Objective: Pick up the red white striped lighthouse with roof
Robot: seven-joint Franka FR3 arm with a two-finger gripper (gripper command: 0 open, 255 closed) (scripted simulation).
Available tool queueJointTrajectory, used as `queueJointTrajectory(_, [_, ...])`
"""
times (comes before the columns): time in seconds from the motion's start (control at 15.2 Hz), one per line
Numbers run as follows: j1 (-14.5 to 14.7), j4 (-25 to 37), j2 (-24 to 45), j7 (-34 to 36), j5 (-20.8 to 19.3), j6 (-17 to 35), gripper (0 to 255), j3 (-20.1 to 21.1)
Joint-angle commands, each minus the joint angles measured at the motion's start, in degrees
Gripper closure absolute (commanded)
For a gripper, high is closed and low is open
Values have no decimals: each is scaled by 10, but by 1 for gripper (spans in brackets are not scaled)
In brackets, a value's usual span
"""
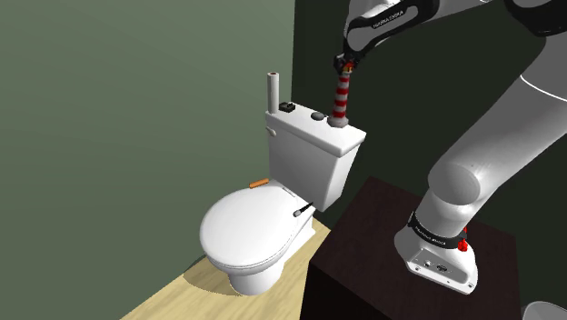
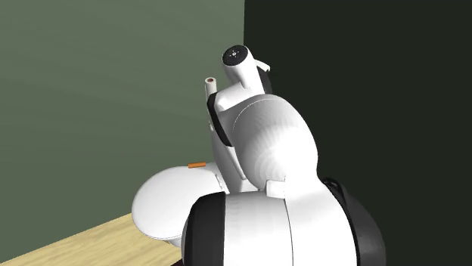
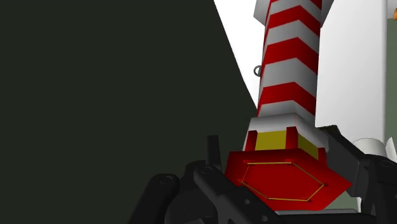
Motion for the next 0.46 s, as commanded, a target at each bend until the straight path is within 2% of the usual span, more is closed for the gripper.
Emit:
queueJointTrajectory(0.0, [2,12,-4,-6,5,-16,255,1])
queueJointTrajectory(0.4, [5,37,-11,-19,15,-46,255,3])
